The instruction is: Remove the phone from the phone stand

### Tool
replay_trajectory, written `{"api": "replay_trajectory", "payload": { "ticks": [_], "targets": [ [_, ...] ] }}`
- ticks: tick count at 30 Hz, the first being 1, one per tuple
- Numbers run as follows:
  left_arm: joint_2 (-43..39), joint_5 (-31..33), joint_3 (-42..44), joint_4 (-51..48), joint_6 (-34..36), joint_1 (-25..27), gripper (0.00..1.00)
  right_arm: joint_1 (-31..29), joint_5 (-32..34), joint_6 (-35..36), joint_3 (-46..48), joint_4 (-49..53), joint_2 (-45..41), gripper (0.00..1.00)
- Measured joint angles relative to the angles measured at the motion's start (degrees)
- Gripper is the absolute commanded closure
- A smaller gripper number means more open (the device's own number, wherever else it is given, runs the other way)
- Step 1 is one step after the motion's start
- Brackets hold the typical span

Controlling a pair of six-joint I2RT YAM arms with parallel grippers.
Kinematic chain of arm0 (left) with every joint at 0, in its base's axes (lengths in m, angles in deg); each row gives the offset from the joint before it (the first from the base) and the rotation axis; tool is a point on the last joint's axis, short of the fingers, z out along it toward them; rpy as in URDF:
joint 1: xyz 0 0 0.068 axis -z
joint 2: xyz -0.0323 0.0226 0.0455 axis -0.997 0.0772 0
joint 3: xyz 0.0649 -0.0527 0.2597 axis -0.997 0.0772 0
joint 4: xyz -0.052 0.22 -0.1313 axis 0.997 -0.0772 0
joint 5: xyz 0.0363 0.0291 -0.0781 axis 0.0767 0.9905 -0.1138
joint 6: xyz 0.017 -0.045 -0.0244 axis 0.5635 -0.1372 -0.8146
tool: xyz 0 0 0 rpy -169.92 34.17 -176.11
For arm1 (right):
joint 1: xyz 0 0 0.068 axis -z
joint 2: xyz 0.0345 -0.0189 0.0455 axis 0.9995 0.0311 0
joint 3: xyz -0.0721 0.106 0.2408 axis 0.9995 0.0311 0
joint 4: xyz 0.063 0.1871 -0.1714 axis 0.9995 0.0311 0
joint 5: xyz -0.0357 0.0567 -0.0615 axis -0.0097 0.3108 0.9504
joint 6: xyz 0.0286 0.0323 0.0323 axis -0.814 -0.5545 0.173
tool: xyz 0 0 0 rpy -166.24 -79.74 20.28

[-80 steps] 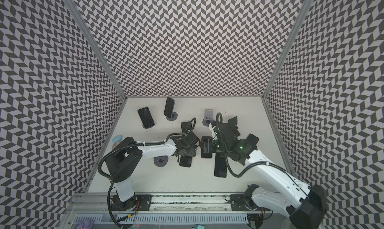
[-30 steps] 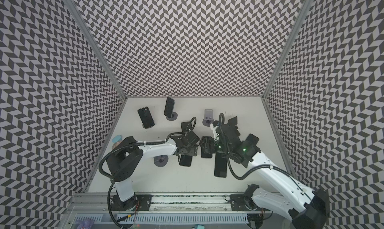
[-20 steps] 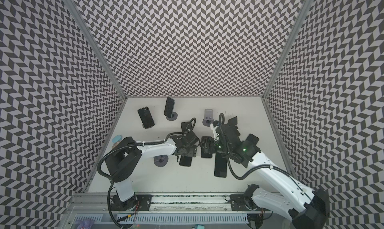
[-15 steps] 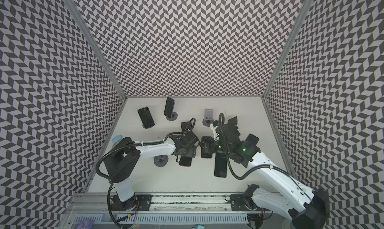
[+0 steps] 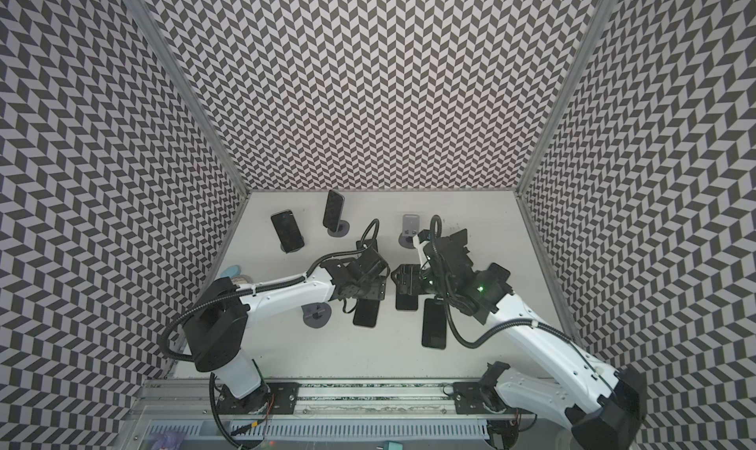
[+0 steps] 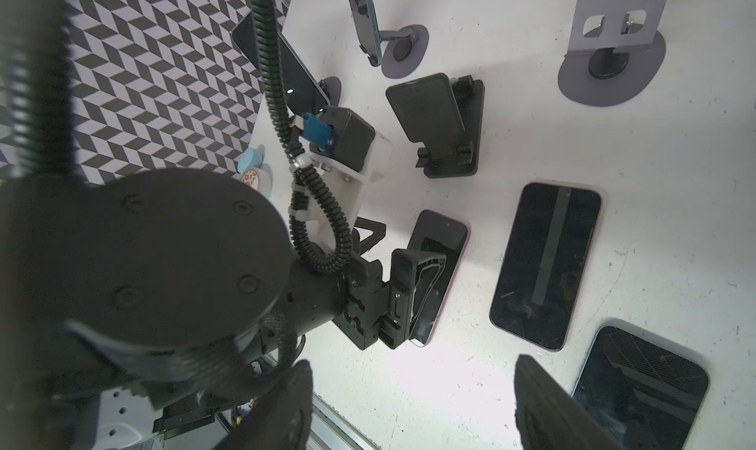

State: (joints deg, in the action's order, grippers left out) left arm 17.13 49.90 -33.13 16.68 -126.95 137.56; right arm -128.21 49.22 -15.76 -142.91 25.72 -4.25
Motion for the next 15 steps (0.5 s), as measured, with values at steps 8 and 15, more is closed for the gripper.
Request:
{"api": "replay_trajectory", "payload": {
  "ticks": [8,15],
  "targets": [
    [-6.3,3.3,-1.6,-1.9,0.9,0.0,0.16,0.0,0.2,1.5,-7.4,0.9,4.9,0.27],
    [-11.6,5.8,-2.6,-3.4,3.2,-2.2,0.17,0.0,0.1,2.8,-14.2,0.5,10.8,0.28]
  ]
}}
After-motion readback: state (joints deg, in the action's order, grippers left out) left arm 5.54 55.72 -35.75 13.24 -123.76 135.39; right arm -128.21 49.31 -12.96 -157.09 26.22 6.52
